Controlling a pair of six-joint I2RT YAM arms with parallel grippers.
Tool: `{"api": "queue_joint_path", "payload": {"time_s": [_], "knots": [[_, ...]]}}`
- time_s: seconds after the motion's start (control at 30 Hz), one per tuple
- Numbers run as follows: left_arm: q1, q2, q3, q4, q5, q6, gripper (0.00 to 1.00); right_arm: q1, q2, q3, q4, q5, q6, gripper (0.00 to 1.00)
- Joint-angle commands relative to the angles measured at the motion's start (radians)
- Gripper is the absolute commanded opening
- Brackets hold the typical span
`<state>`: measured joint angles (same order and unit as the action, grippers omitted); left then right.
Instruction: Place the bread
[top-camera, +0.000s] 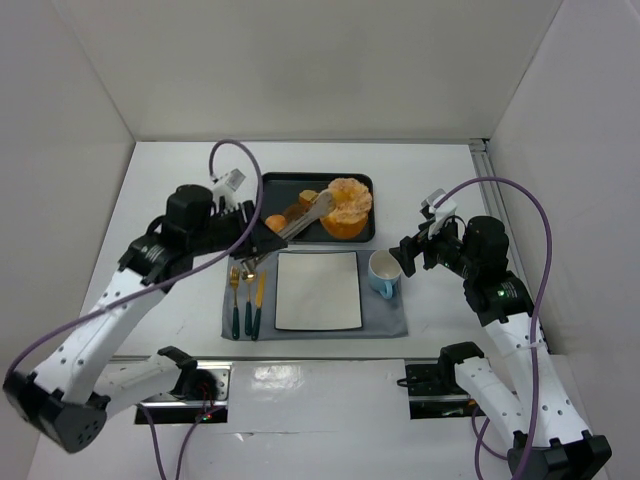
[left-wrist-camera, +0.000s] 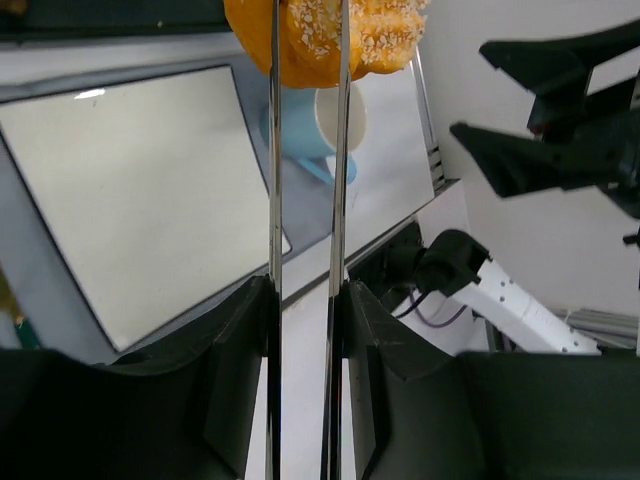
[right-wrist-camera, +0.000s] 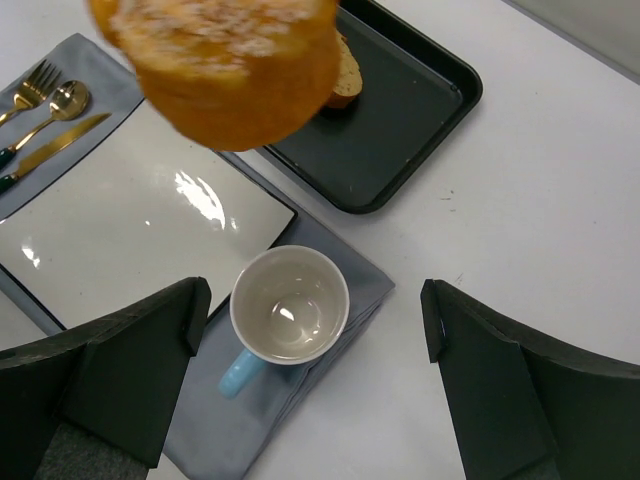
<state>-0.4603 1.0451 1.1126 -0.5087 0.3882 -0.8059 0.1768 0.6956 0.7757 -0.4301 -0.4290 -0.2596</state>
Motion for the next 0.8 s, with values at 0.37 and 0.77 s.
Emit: {"api": "queue_joint_path", "payload": {"time_s": [0.37, 0.77], "knots": [[-0.014, -0.296, -0.221, -0.294, -0.068, 0.060, 0.00, 0.004, 0.005, -0.009, 0.042, 0.006, -0.009, 1.00], [-0.014, -0.307, -0.321, -0.292, -0.029, 0.070, 0.16, 0.004, 0.015, -0.009, 0.042, 0.015, -0.009, 1.00]]}}
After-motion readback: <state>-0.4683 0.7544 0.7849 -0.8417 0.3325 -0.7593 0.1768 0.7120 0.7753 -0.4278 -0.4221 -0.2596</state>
